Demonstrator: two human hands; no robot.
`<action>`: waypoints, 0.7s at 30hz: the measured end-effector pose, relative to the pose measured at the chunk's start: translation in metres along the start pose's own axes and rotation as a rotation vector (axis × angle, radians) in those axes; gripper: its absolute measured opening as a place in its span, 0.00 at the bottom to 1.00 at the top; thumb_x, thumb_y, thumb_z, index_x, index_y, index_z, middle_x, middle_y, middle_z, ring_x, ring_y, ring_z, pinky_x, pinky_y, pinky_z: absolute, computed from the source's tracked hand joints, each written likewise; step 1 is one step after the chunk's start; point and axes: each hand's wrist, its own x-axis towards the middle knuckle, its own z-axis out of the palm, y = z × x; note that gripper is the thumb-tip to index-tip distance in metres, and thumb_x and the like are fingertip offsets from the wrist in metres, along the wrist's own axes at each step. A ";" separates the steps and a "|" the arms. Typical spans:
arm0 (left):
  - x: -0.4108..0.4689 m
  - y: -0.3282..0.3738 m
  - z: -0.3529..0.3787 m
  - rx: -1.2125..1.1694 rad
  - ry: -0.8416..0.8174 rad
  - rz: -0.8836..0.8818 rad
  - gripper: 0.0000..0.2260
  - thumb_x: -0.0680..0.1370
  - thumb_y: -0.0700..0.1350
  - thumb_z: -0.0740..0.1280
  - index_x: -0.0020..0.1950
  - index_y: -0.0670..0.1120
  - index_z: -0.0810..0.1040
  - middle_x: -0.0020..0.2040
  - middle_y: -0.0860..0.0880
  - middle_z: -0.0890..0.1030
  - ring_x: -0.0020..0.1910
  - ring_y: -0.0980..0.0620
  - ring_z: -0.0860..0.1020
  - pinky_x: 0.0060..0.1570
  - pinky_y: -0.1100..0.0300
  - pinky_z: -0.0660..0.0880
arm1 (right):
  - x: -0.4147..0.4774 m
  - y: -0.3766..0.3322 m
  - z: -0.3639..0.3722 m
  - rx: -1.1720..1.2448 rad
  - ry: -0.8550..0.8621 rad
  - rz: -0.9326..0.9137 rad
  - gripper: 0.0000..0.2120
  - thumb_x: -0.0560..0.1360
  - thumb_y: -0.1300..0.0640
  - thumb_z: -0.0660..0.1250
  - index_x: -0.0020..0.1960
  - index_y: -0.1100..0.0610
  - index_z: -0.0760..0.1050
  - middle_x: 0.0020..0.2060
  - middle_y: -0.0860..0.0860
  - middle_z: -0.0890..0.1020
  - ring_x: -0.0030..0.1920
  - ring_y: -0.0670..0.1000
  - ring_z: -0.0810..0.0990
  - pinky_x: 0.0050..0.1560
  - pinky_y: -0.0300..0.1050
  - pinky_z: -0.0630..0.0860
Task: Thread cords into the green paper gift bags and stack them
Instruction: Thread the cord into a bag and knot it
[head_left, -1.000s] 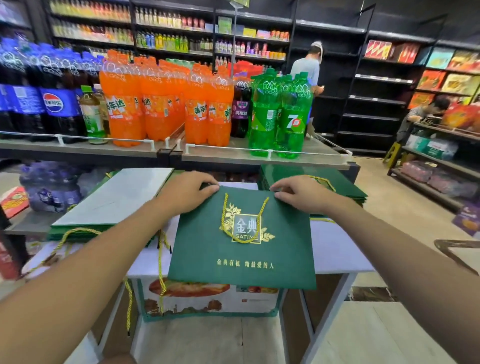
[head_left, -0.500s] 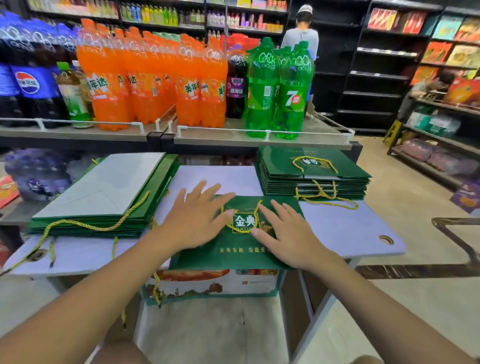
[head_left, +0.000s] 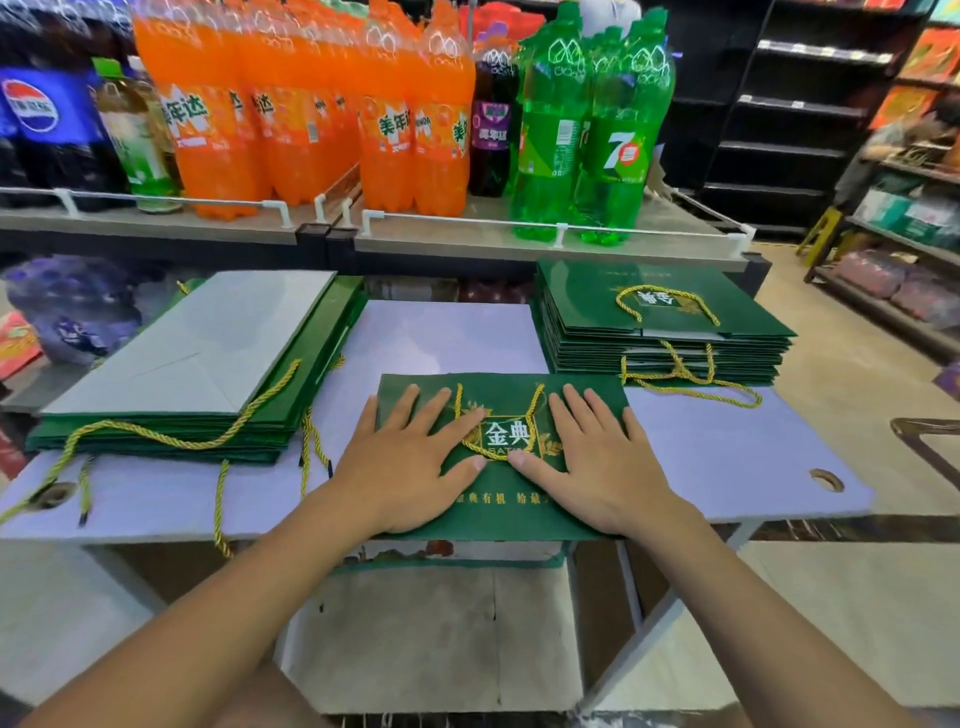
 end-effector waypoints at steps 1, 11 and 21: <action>0.001 -0.001 0.002 -0.003 0.009 0.000 0.29 0.78 0.73 0.38 0.79 0.71 0.36 0.84 0.56 0.40 0.83 0.47 0.38 0.78 0.37 0.37 | 0.001 0.000 0.001 -0.007 -0.006 0.000 0.51 0.71 0.19 0.36 0.85 0.49 0.43 0.84 0.46 0.44 0.83 0.49 0.40 0.82 0.60 0.42; 0.000 -0.002 0.009 -0.016 0.067 0.003 0.33 0.74 0.74 0.33 0.78 0.71 0.36 0.84 0.56 0.41 0.83 0.48 0.38 0.79 0.37 0.40 | 0.004 0.002 0.008 -0.049 0.032 -0.004 0.51 0.71 0.19 0.34 0.84 0.49 0.44 0.84 0.46 0.46 0.83 0.49 0.42 0.82 0.61 0.44; -0.002 -0.002 0.004 -0.060 0.090 0.000 0.30 0.78 0.73 0.42 0.80 0.70 0.41 0.84 0.58 0.44 0.83 0.50 0.40 0.78 0.35 0.42 | -0.011 0.016 -0.004 0.091 0.207 0.230 0.49 0.72 0.24 0.38 0.82 0.54 0.56 0.79 0.55 0.65 0.80 0.57 0.59 0.79 0.59 0.58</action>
